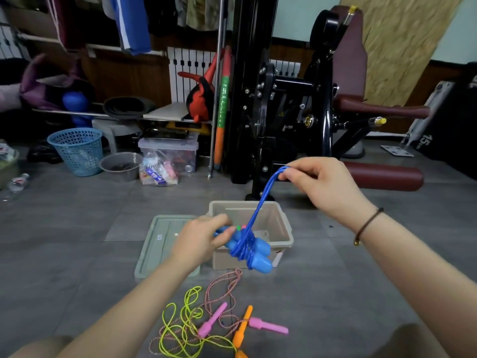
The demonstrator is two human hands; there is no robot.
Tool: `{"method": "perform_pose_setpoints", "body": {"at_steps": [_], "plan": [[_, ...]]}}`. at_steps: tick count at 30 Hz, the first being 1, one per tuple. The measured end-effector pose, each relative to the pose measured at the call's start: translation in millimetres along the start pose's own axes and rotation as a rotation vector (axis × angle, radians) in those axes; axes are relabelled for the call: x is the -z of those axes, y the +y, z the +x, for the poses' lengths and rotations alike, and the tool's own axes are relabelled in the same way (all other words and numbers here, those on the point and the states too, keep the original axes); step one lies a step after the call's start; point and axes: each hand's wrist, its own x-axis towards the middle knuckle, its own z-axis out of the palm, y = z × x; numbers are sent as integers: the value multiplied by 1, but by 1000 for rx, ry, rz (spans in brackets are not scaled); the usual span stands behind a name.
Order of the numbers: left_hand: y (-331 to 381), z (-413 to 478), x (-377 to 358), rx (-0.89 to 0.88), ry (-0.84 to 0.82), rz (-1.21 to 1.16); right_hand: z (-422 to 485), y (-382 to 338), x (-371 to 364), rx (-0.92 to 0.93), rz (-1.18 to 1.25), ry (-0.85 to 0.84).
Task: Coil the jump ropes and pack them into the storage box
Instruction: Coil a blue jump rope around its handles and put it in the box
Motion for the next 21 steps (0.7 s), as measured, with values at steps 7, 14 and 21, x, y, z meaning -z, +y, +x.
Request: {"method": "perform_pose_setpoints", "body": {"at_steps": [7,14,21], "plan": [[55,-6,16,89,83,-532,40,58,-12,-176,-31,24],[61,15,45,403,330,-854,3,93,-92,-514,270,-209],[16,32,39,595,567,-631,-57,69,-138,-708,680,-241]]}}
